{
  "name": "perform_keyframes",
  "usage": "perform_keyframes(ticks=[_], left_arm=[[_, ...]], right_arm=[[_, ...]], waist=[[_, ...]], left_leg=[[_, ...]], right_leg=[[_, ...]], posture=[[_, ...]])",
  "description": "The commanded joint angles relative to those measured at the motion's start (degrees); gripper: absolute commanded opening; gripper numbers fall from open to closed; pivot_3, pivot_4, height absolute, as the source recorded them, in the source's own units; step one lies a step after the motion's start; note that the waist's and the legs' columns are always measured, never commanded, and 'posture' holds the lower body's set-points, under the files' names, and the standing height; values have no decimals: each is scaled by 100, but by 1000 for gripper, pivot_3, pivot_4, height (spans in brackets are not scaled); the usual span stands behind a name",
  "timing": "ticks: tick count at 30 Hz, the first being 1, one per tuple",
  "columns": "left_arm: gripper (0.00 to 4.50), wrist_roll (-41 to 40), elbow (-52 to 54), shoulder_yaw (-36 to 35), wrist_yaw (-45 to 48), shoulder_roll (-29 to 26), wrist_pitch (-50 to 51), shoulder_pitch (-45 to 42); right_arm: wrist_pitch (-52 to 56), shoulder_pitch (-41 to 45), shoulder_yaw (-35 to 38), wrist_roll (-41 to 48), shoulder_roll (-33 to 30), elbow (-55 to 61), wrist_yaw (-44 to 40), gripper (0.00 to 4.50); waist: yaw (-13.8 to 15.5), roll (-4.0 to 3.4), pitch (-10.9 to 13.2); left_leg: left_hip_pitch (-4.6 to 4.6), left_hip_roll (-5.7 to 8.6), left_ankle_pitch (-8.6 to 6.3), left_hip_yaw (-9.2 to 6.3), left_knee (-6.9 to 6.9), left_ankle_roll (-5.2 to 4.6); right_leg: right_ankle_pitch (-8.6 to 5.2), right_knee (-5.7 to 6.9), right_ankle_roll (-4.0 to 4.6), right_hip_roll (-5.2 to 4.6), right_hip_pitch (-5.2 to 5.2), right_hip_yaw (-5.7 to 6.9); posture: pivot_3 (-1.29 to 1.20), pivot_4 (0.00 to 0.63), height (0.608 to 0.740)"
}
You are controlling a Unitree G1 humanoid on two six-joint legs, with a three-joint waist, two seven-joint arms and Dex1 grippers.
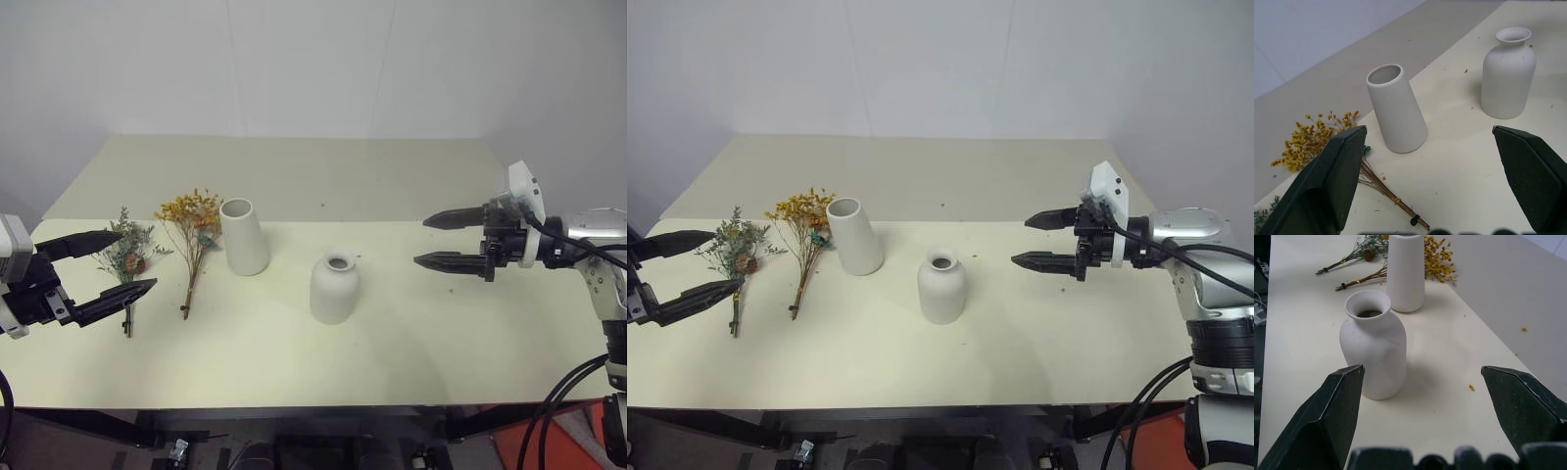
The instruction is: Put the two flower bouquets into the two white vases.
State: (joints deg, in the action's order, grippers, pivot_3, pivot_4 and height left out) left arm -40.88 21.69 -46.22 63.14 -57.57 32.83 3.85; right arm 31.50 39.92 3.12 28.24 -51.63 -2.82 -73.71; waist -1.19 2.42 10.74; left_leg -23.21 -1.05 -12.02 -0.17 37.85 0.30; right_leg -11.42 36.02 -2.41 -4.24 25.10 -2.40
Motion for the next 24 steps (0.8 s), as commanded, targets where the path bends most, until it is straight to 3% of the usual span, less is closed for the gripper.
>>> perform_keyframes(ticks=[1,13,24], left_arm=[[4489,-111,26,-16,5,-72,-71,-123],[4489,160,-119,355,-211,-146,-34,-369],[4489,59,-245,993,-1537,-869,1964,-1107]], right_arm=[[-97,53,192,68,-98,172,-31,4500],[-59,-67,275,107,-174,306,27,4500],[145,334,162,323,64,352,11,4500]], waist=[[1,0,0],[3,0,0],[-39,-4,3]], left_leg=[[0,0,0,0,0,0],[0,0,0,0,0,0],[0,-1,0,0,-1,-1]], right_leg=[[0,0,0,0,0,0],[0,0,0,0,0,0],[-1,3,-2,2,2,-1]], posture=[[0,150,740],[0,150,740],[0,150,740]])
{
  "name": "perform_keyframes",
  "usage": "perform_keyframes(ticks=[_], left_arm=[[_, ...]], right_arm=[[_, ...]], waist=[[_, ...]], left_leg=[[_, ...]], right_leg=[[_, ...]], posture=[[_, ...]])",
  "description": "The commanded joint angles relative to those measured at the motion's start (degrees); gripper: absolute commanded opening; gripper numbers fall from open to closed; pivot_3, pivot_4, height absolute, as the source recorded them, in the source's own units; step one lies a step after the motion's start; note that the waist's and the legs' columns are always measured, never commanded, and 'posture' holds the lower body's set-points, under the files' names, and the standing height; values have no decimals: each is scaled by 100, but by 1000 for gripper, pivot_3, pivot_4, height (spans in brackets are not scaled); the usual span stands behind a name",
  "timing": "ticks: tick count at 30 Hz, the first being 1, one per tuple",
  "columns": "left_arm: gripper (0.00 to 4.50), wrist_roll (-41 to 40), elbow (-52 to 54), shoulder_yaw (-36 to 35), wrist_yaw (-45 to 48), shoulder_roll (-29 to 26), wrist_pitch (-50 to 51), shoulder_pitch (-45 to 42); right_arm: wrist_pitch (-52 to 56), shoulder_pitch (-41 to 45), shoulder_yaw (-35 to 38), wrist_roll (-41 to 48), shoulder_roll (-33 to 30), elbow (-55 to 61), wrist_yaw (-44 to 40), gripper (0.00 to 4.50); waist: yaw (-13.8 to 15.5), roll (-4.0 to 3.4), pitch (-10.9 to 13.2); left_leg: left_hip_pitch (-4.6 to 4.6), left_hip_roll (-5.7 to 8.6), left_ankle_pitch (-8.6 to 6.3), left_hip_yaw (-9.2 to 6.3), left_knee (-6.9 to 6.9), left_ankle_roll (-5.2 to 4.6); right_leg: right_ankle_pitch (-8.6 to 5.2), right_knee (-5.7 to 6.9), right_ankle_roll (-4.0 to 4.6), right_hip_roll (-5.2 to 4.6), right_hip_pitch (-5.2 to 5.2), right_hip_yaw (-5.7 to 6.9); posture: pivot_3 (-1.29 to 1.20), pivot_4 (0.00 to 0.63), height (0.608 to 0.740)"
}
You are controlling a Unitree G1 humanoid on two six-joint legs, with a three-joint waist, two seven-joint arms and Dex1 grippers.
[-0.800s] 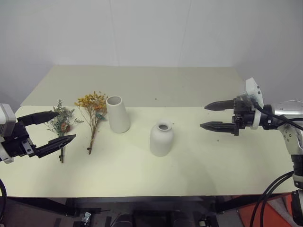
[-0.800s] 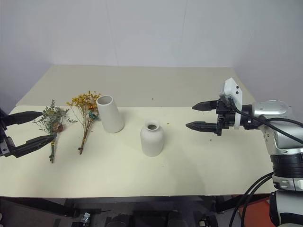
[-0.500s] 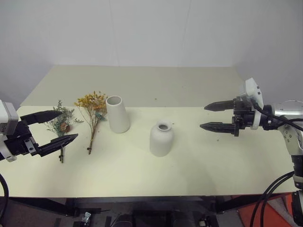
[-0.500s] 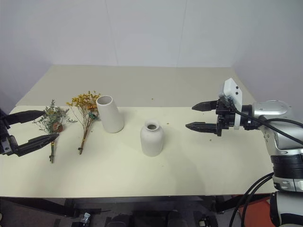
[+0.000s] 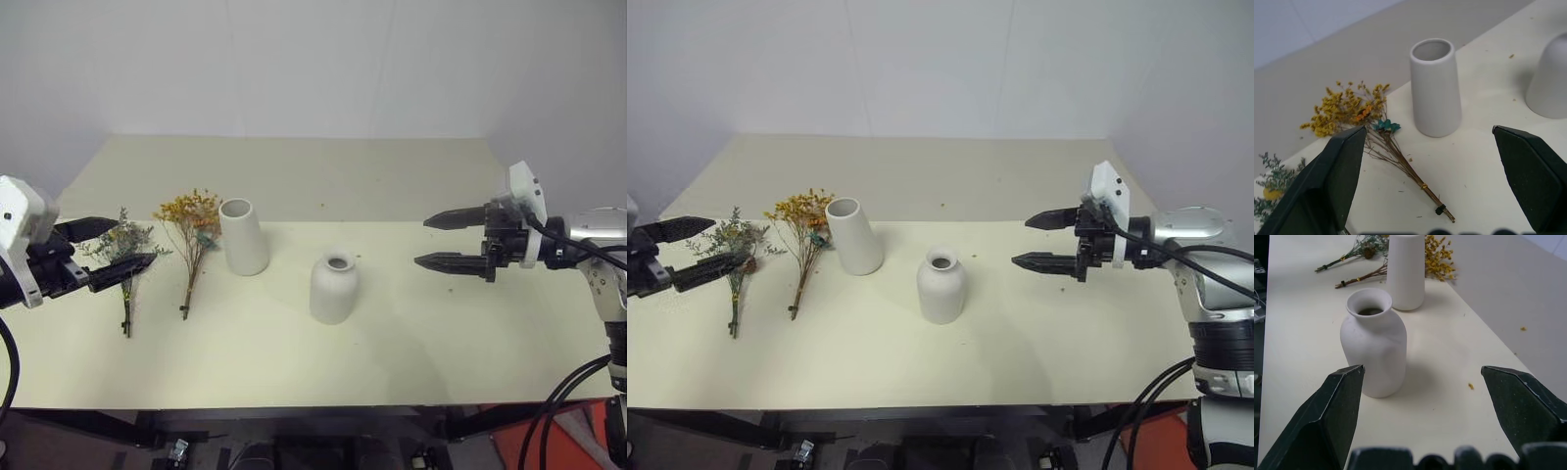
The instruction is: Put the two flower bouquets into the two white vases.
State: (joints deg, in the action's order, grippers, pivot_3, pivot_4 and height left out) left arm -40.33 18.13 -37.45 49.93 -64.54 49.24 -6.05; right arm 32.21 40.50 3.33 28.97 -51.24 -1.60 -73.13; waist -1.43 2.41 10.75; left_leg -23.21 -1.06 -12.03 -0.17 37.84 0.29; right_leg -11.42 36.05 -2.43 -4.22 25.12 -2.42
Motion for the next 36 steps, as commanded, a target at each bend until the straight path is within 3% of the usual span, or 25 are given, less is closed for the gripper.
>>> perform_keyframes(ticks=[1,6,12,17,25,31,36], left_arm=[[4489,20,88,179,-290,-198,403,-166],[4489,97,-256,859,-1105,-505,1596,-916],[4489,526,-894,1404,-2838,319,3374,-3054],[4489,881,-1490,1894,-3381,508,4293,-4083],[4489,-555,-3490,3399,-4002,-510,4326,-4727],[4489,-1136,-4344,3380,-5188,-503,4326,-4687],[4489,-1460,-4413,3140,-5828,-363,4326,-4545]], right_arm=[[72,345,105,254,55,225,-66,4500],[-29,590,-129,129,237,105,-55,4500],[-116,1015,-432,21,530,-69,-190,4500],[-386,1586,-735,-214,817,-513,-439,4500],[-746,2027,-930,-464,1159,-1039,-720,4500],[-879,2120,-927,-545,1316,-1260,-806,4500],[-905,2112,-898,-554,1366,-1294,-825,4500]], waist=[[-23,-5,3],[-36,-4,3],[-15,-3,3],[-67,2,3],[-130,2,4],[-95,2,3],[-87,4,3]], left_leg=[[0,1,0,0,0,0],[0,0,0,-2,0,0],[-2,6,0,-8,0,0],[-8,13,0,-14,1,1],[-9,10,0,-17,-1,1],[-9,14,0,-18,-1,1],[-10,18,0,-19,-1,2]], right_leg=[[0,1,0,0,0,0],[0,1,0,1,0,0],[3,4,-4,2,-3,1],[27,5,28,-1,2,1],[27,14,28,-1,12,0],[28,16,30,-6,11,2],[30,16,32,-10,11,4]], posture=[[0,150,740],[0,150,740],[0,150,740],[0,150,740],[0,150,740],[0,150,740],[0,150,740]])
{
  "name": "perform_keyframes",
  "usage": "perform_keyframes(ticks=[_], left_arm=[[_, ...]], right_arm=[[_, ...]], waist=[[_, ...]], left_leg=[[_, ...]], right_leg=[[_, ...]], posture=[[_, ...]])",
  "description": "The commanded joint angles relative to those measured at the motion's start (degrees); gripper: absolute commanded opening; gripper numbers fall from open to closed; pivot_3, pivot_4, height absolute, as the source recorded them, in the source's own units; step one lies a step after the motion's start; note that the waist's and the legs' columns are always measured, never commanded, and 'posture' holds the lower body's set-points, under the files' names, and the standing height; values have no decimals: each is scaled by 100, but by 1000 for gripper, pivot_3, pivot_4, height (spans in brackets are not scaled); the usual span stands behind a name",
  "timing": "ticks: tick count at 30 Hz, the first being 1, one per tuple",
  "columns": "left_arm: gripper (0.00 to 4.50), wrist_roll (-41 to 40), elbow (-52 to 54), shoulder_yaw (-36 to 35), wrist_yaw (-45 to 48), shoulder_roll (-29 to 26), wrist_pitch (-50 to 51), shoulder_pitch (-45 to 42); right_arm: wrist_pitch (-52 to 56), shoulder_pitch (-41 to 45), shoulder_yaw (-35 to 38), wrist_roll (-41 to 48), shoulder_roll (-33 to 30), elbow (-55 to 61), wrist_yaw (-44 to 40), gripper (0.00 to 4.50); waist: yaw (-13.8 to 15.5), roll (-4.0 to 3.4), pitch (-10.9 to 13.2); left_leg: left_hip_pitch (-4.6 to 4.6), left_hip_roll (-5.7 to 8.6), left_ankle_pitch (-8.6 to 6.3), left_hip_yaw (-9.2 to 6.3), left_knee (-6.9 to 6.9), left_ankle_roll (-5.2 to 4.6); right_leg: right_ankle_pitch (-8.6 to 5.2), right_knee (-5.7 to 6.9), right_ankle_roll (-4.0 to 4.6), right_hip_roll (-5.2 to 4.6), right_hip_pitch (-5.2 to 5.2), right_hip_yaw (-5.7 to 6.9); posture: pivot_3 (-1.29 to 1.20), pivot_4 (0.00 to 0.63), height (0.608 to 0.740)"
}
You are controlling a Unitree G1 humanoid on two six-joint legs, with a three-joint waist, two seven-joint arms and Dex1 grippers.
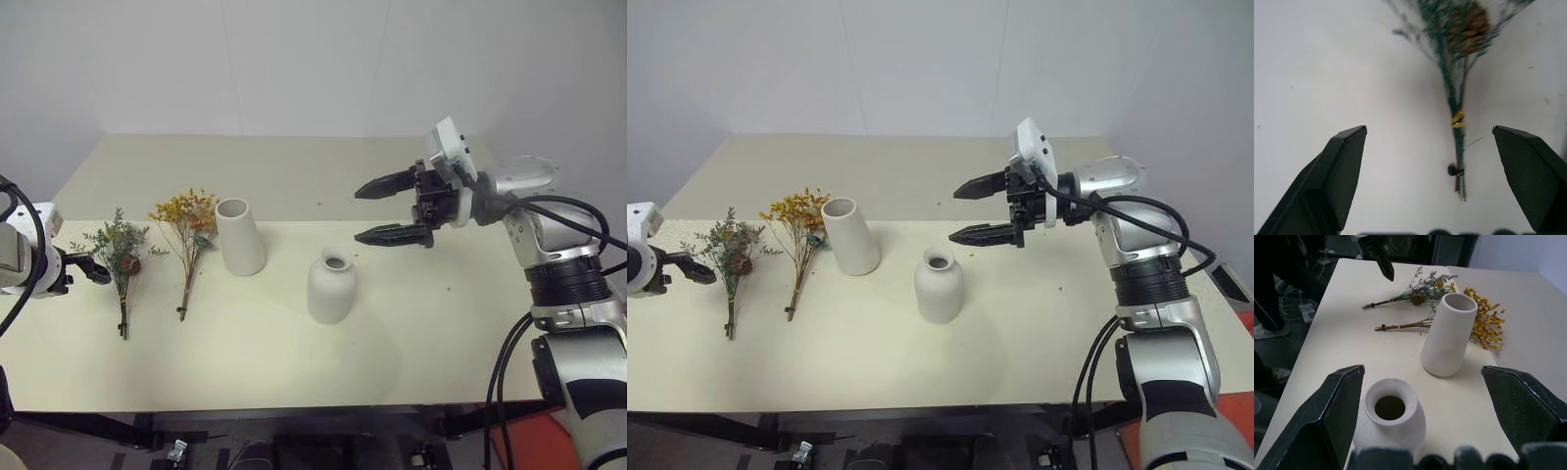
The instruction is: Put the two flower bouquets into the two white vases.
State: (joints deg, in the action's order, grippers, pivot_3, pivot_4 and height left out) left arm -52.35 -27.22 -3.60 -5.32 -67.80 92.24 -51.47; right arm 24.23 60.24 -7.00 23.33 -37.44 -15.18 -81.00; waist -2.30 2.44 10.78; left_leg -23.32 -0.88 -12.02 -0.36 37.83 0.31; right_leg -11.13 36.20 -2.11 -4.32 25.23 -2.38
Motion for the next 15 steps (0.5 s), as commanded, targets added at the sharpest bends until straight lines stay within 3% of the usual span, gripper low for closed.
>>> perform_keyframes(ticks=[1,9,15], left_arm=[[4489,-375,209,-247,-361,-26,26,-23],[4489,-506,122,-89,-740,438,26,-549],[4489,-302,-153,-98,-951,464,26,-519]], right_arm=[[-109,132,143,11,-16,63,-45,4500],[-59,68,197,27,-66,113,-13,4500],[5,34,258,53,-195,182,-11,4500]], waist=[[0,0,0],[10,1,-1],[-34,1,0]], left_leg=[[0,0,0,0,0,0],[1,3,0,-1,0,1],[1,2,0,0,0,1]], right_leg=[[1,0,1,0,0,0],[1,0,2,-1,-2,0],[2,1,2,1,2,-2]], posture=[[0,150,740],[0,150,740],[0,150,740]])
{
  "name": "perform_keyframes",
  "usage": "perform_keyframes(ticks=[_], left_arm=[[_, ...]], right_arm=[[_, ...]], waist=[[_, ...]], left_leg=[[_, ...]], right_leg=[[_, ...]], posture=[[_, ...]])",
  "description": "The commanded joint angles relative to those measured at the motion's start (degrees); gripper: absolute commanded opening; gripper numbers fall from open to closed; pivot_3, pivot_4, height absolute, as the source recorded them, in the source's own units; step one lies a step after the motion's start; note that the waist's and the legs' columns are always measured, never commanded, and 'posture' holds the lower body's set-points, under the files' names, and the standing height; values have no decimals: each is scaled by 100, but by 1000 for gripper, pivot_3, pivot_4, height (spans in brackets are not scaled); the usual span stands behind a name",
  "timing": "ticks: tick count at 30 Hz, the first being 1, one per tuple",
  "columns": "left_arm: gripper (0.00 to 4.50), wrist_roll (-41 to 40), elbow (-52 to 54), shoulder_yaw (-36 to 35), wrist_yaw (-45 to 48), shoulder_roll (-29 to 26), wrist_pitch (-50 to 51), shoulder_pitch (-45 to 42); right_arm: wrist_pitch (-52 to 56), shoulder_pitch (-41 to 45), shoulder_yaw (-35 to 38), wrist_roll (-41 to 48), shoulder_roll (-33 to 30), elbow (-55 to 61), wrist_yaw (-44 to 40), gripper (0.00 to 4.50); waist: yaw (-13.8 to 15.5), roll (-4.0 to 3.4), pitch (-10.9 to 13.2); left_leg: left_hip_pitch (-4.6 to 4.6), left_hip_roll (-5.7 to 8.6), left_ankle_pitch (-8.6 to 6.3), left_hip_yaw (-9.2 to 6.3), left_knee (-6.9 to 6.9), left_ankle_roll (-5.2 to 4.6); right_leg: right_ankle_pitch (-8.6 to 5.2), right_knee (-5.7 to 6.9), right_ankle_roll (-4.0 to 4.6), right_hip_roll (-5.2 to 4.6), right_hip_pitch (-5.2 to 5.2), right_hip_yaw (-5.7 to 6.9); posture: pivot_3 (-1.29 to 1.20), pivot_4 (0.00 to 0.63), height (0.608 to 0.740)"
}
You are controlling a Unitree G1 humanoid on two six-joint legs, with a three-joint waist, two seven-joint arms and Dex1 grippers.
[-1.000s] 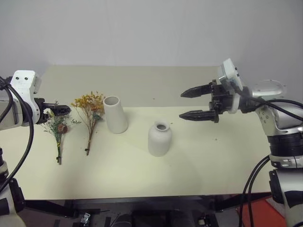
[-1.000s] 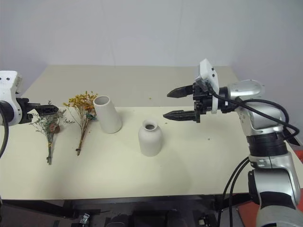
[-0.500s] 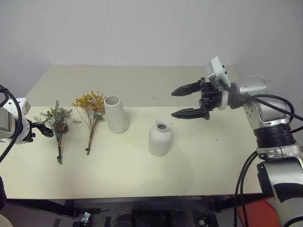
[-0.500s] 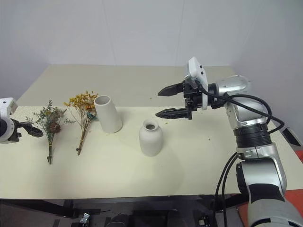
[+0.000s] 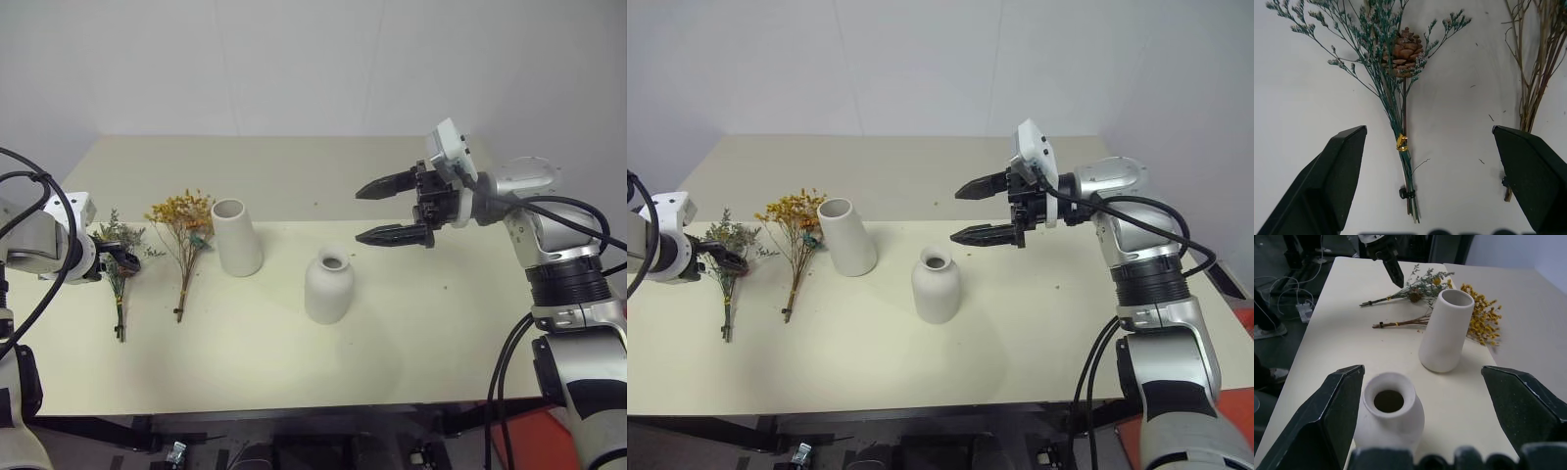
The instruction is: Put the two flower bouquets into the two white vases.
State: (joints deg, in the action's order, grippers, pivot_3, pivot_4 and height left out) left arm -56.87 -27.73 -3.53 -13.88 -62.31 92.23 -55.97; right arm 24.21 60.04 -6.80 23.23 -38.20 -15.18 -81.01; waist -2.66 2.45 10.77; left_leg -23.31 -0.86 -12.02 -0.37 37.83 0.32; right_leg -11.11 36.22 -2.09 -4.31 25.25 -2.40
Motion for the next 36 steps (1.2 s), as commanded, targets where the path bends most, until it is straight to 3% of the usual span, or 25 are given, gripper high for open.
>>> perform_keyframes(ticks=[1,20,24,35,36], left_arm=[[4489,216,-146,-121,-81,-54,27,-72],[4489,2579,-1145,-775,704,923,-120,-78],[3555,2968,-1257,-843,909,1053,-206,-121],[29,3665,-1348,-1049,1348,1257,-296,-156],[29,3717,-1332,-1062,1373,1266,-293,-153]], right_arm=[[8,52,238,63,-130,183,-5,4500],[194,26,255,193,-142,453,-37,4500],[221,9,272,205,-158,495,-44,4500],[297,-53,313,224,-202,597,-36,4500],[300,-61,316,227,-206,605,-35,4500]], waist=[[8,0,0],[33,2,-1],[37,2,-1],[19,2,-1],[18,2,-1]], left_leg=[[1,0,0,0,0,0],[-2,4,0,0,0,0],[-3,4,0,0,1,1],[-1,4,0,-1,1,0],[0,4,0,0,1,0]], right_leg=[[0,2,0,0,0,0],[1,-2,-2,-2,-3,3],[2,-2,-3,-3,-4,3],[2,0,-3,-3,-4,2],[2,0,-3,-3,-4,2]], posture=[[0,150,740],[0,150,740],[0,150,740],[0,150,740],[0,150,740]])
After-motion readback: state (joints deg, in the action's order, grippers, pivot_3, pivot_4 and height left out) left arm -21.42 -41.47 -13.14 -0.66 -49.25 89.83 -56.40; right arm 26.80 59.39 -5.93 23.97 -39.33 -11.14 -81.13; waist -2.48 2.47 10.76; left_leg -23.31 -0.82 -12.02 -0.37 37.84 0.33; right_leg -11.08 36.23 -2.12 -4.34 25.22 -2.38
